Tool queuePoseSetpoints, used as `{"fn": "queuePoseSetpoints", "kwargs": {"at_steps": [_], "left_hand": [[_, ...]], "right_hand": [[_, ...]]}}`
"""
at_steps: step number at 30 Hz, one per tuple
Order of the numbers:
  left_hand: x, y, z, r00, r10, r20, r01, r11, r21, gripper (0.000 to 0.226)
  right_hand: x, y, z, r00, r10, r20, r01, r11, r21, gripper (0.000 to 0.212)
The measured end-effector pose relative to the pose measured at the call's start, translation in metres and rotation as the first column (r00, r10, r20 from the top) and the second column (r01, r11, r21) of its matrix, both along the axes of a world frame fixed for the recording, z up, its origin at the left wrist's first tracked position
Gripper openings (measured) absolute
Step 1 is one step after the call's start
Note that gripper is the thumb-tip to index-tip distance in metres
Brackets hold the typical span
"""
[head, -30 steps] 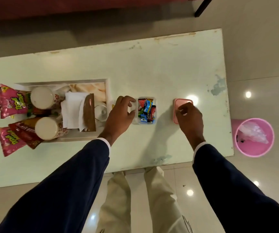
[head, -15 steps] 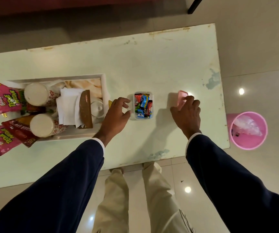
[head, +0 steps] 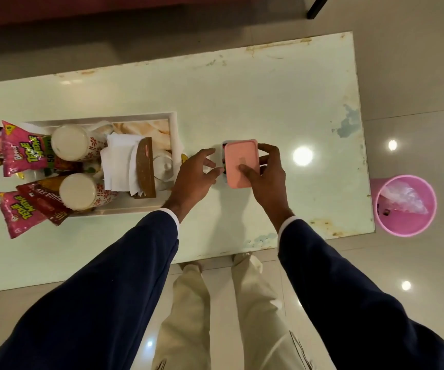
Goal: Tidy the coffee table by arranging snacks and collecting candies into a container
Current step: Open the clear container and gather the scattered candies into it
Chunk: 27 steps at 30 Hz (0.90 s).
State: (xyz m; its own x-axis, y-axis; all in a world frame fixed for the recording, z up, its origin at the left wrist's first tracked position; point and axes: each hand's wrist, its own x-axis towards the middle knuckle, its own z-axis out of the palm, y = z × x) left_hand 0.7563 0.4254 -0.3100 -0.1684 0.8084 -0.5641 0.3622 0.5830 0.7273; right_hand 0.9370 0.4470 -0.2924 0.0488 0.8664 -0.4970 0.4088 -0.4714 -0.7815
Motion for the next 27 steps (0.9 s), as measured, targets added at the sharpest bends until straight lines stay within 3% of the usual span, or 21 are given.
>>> {"fn": "queuePoseSetpoints", "kwargs": {"at_steps": [4,9,14,19,22,27], "left_hand": [[0.005,0.003,0.003,0.995,-0.08,-0.055,0.081,0.997,0.017,0.057],[0.012,0.006,0.005,0.99,-0.102,-0.102,0.105,0.994,0.023,0.06],[0.015,0.008,0.006,0.995,-0.061,-0.082,0.061,0.998,-0.006,0.059],[0.015,0.007,0.004,0.988,-0.086,-0.128,0.086,0.996,-0.005,0.053],[0.017,0.008,0.002,0.967,-0.162,-0.195,0.169,0.985,0.022,0.066],[0.023,0.011,0.001,0.896,-0.332,-0.296,0.352,0.936,0.016,0.09]], "right_hand": [[-0.01,-0.005,-0.007,0.988,-0.07,0.139,0.069,0.998,0.014,0.051],[-0.009,-0.009,-0.008,0.911,0.11,0.397,-0.133,0.991,0.031,0.043],[-0.006,0.002,-0.007,0.746,0.32,0.583,-0.335,0.938,-0.087,0.049],[-0.012,0.01,-0.008,0.673,0.379,0.635,-0.348,0.92,-0.18,0.051],[-0.013,0.012,-0.006,0.682,0.398,0.614,-0.343,0.915,-0.212,0.05],[-0.022,0.007,0.0,0.585,0.492,0.645,-0.524,0.836,-0.162,0.078]]}}
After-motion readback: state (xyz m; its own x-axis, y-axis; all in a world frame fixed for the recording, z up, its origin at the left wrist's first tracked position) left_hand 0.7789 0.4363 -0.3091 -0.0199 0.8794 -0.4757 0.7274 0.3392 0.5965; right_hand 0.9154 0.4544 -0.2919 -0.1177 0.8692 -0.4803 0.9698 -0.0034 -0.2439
